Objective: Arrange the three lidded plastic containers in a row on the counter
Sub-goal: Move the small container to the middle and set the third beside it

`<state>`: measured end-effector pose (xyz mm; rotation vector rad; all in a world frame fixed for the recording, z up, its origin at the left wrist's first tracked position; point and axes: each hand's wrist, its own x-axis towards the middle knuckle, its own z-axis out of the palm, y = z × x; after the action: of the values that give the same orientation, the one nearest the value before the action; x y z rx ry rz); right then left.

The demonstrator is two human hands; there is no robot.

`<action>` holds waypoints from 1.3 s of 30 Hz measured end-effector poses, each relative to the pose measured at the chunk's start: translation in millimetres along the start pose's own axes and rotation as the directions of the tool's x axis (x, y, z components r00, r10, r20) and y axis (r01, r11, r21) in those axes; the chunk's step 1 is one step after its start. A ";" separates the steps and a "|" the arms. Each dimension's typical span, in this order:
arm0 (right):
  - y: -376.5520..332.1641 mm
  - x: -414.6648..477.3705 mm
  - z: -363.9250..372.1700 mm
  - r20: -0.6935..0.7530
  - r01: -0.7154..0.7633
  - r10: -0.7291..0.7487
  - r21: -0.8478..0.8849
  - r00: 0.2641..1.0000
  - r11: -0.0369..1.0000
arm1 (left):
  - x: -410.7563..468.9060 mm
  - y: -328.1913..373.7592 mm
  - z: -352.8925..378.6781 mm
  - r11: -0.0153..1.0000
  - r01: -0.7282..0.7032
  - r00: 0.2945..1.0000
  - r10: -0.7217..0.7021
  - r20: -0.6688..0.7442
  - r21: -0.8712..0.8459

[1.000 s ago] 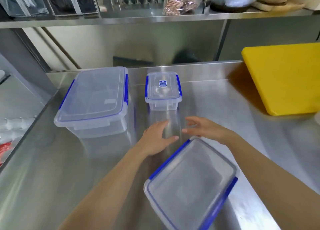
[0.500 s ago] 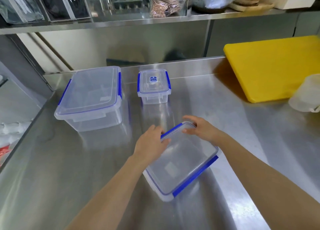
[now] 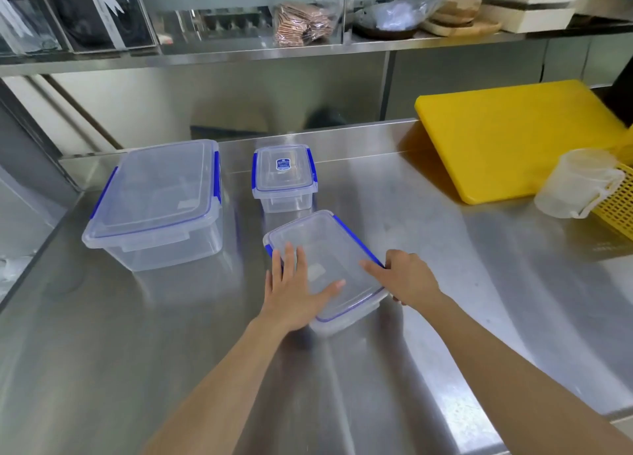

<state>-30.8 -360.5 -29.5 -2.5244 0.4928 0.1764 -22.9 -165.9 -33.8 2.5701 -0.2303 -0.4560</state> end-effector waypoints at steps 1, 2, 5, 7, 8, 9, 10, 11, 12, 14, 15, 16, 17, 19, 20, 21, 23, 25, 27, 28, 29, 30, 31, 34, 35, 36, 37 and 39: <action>4.4 -3.2 -6.1 0.078 0.012 -0.017 0.065 0.997 0.998 | 3.4 -5.0 -3.0 0.997 -0.061 0.998 0.063 0.023 -0.054; 9.0 -6.5 -11.8 0.179 0.010 -0.034 0.133 0.983 0.991 | 6.6 -9.7 -6.6 0.987 -0.124 0.990 0.130 0.054 -0.101; 18.5 -12.5 -20.5 0.407 -0.006 -0.084 0.217 0.910 0.976 | 13.1 -17.4 -14.7 0.965 -0.203 0.968 0.224 0.114 -0.168; 18.0 -12.7 -19.9 0.358 0.004 -0.098 0.256 0.929 0.967 | 11.9 -12.5 -13.2 0.973 -0.187 0.982 0.185 -0.026 -0.132; 17.6 -12.7 -18.7 0.304 0.020 -0.119 0.312 0.945 0.950 | 8.8 -8.6 -9.4 0.982 -0.164 0.974 0.147 -0.172 -0.090; 17.4 -12.3 -19.2 0.281 0.028 -0.149 0.393 0.948 0.919 | 4.8 -4.2 -5.1 0.990 -0.120 0.940 0.091 -0.329 -0.069; 15.8 -13.2 -21.9 0.309 0.018 -0.179 0.460 0.934 0.888 | 1.1 0.9 -1.4 0.993 -0.052 0.900 0.000 -0.437 -0.108; 15.5 -13.9 -24.1 0.365 -0.001 -0.210 0.498 0.907 0.867 | -1.8 5.1 -0.1 0.979 0.031 0.885 -0.119 -0.451 -0.200; 16.5 -14.2 -25.3 0.434 -0.030 -0.225 0.507 0.872 0.861 | -3.0 7.8 -0.2 0.942 0.115 0.897 -0.235 -0.376 -0.315; 18.6 -13.8 -26.6 0.513 -0.096 -0.237 0.541 0.825 0.835 | -2.2 12.5 -2.4 0.846 0.225 0.937 -0.325 -0.131 -0.484; 18.4 -12.4 -27.3 0.523 -0.129 -0.258 0.593 0.812 0.795 | 0.1 14.7 -3.5 0.812 0.225 0.949 -0.308 -0.068 -0.538; 19.3 -10.2 -26.8 0.498 -0.138 -0.280 0.649 0.821 0.748 | 3.5 16.6 -3.4 0.789 0.204 0.958 -0.282 -0.047 -0.580; 19.7 -7.8 -26.0 0.450 -0.119 -0.291 0.687 0.844 0.716 | 7.0 18.9 -1.8 0.779 0.172 0.966 -0.252 -0.050 -0.602; 22.2 -2.2 -23.5 0.344 -0.077 -0.272 0.734 0.899 0.675 | 13.5 26.0 2.3 0.768 0.117 0.978 -0.199 -0.061 -0.629; 23.5 0.6 -23.6 0.284 -0.068 -0.234 0.757 0.930 0.650 | 16.7 30.5 4.9 0.753 0.096 0.984 -0.170 -0.052 -0.651; 24.8 4.2 -24.9 0.230 -0.065 -0.187 0.778 0.955 0.625 | 20.7 34.8 7.1 0.730 0.077 0.990 -0.136 -0.034 -0.679; 28.5 15.2 -26.7 0.133 -0.046 -0.105 0.806 0.985 0.590 | 30.8 44.6 10.9 0.665 0.030 0.999 -0.040 0.005 -0.746; 32.4 30.6 -29.3 0.055 -0.028 -0.030 0.818 0.998 0.575 | 42.2 57.0 12.1 0.608 -0.019 1.000 0.029 -0.002 -0.794; 32.0 47.3 -32.8 0.022 -0.023 0.009 0.826 1.000 0.563 | 57.3 66.5 11.2 0.578 -0.044 0.999 0.021 -0.038 -0.815; 32.4 57.2 -33.2 0.014 -0.022 0.018 0.827 1.000 0.561 | 66.4 70.0 9.6 0.565 -0.049 0.999 0.010 -0.052 -0.823; 31.4 66.6 -34.9 0.009 -0.022 0.025 0.830 1.000 0.557 | 76.2 72.5 7.9 0.554 -0.052 0.998 0.002 -0.061 -0.831; 30.7 77.2 -36.0 0.004 -0.018 0.027 0.833 1.000 0.554 | 85.5 75.3 5.7 0.546 -0.057 0.998 -0.001 -0.068 -0.836; 28.3 86.6 -38.2 0.003 -0.016 0.025 0.833 1.000 0.553 | 95.1 76.6 3.7 0.545 -0.060 0.997 -0.005 -0.074 -0.836; 21.3 119.6 -45.5 -0.013 0.014 -0.006 0.827 1.000 0.562 | 123.2 80.8 -3.6 0.549 -0.073 0.996 0.000 -0.088 -0.833; 18.3 131.0 -48.7 -0.017 0.028 -0.024 0.830 1.000 0.556 | 132.6 82.3 -6.3 0.550 -0.074 0.996 0.008 -0.084 -0.832; 15.7 144.0 -50.9 -0.019 0.038 -0.040 0.831 0.999 0.556 | 142.2 84.1 -9.1 0.552 -0.072 0.997 0.012 -0.079 -0.830; 12.6 156.7 -53.1 -0.018 0.047 -0.056 0.827 0.998 0.561 | 152.4 85.4 -11.6 0.557 -0.068 0.997 0.009 -0.077 -0.827; 7.1 183.8 -56.3 -0.013 0.059 -0.081 0.808 0.997 0.587 | 173.1 87.8 -16.5 0.568 -0.065 0.996 -0.011 -0.086 -0.821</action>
<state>137.4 -453.6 -27.5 -1.6133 0.3433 -0.0535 137.4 -276.0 -22.6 1.6293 -0.0019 -0.3278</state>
